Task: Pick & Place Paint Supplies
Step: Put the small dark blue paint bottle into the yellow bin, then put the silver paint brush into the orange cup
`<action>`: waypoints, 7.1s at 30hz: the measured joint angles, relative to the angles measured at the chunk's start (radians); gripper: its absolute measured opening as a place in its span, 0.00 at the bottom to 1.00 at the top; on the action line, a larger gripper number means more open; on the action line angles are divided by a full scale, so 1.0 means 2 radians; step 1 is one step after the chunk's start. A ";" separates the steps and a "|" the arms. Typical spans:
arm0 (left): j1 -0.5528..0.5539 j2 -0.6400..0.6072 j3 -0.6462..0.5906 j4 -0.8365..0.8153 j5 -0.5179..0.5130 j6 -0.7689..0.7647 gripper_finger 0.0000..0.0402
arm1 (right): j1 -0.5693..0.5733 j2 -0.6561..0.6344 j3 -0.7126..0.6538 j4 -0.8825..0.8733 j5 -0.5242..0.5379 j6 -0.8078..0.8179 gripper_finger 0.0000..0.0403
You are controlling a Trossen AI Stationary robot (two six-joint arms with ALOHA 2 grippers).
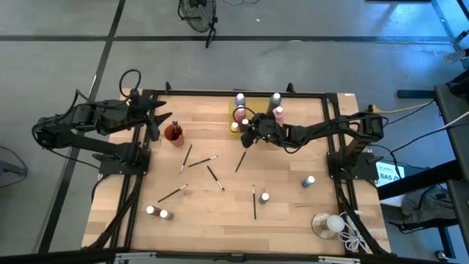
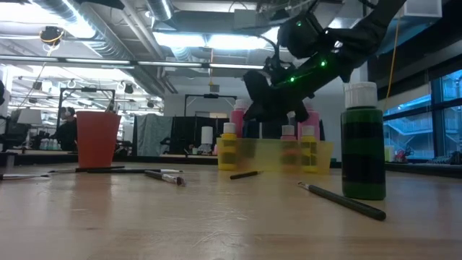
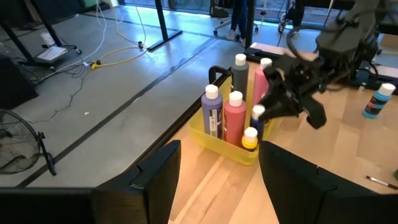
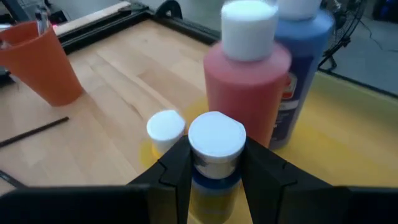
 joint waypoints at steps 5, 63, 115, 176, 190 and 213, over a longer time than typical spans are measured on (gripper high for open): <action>0.000 0.000 0.000 0.016 -0.002 0.004 0.53 | 0.005 0.012 0.000 0.006 0.000 -0.012 0.27; 0.000 0.000 0.000 0.049 -0.002 0.009 0.53 | 0.000 0.019 0.000 0.000 -0.079 -0.049 0.40; 0.000 0.000 0.000 0.049 0.009 -0.001 0.53 | -0.004 -0.018 0.001 -0.028 -0.066 -0.049 0.41; -0.021 0.051 -0.052 0.052 0.212 -0.041 0.53 | 0.180 -0.017 0.320 -0.755 -0.173 0.134 0.67; -0.132 0.165 -0.007 0.132 0.151 0.250 0.53 | 0.224 -0.016 0.366 -0.752 -0.017 0.190 0.66; -0.090 0.273 -0.006 0.116 0.261 0.299 0.53 | 0.403 -0.017 0.722 -0.874 0.161 0.120 0.66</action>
